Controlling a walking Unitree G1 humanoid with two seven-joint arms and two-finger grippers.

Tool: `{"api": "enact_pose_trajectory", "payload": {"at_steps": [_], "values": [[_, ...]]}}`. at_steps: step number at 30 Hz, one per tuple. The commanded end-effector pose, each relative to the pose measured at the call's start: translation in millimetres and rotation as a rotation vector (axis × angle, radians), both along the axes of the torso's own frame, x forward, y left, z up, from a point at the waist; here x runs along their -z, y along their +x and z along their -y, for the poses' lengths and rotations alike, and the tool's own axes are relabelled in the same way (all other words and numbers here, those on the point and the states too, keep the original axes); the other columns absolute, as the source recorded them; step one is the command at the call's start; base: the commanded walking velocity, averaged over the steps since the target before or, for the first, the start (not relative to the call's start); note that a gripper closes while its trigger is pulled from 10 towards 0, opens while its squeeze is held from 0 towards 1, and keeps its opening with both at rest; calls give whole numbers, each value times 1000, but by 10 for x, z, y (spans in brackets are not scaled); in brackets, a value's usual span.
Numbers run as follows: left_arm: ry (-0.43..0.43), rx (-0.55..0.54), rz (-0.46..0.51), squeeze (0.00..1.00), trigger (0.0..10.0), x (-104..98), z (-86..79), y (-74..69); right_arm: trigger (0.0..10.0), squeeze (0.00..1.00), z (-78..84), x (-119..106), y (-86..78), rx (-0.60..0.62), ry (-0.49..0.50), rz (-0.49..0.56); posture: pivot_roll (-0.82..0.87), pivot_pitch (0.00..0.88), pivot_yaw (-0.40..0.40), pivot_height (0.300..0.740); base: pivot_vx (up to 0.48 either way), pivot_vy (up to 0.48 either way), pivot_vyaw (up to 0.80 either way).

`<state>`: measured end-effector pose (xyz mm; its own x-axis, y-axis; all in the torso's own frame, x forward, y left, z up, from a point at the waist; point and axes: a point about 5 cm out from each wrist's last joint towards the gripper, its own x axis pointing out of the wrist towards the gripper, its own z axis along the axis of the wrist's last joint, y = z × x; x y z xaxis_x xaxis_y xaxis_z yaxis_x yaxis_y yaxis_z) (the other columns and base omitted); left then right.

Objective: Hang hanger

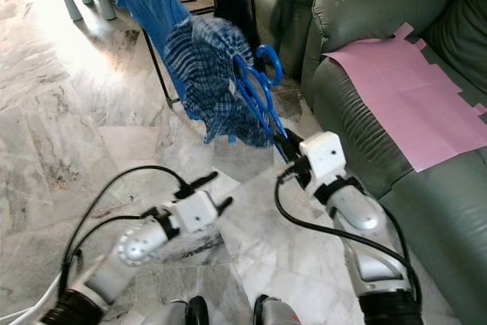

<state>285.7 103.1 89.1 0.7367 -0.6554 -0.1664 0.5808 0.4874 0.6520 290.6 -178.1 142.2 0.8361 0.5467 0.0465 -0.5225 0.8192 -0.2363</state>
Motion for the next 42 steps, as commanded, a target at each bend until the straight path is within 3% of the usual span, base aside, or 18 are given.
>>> {"api": "enact_pose_trajectory", "payload": {"at_steps": [1, 4, 16, 23, 33, 42], "values": [[11, -6, 41, 1000, 10000, -102, -93, 41, 10000, 0, 63, -70, -49, -30, 10, 33, -55, 188, -11, 740, 0, 0, 0], [41, -10, 127, 1000, 10000, -331, -280, 147, 10000, 0, 171, -34, -130, -92, -11, 3, -54, 189, -9, 740, 0, 0, 0], [75, -64, 240, 1000, 10000, -635, -506, 383, 10000, 0, 120, 19, -298, -280, 62, -86, -47, 184, -5, 740, 0, 0, 0], [63, -71, 292, 1000, 10000, -706, -502, 410, 10000, 0, 116, 52, -386, -327, 80, -133, -50, 184, -2, 740, 0, 0, 0], [131, -62, 384, 1000, 10000, -911, -621, 485, 10000, 0, 217, 130, -486, -374, 38, -209, -49, 186, 0, 740, 0, 0, 0], [67, -64, 353, 1000, 10000, -884, -568, 486, 10000, 0, 170, 156, -503, -387, 39, -219, -46, 187, 1, 740, 0, 0, 0]]}}
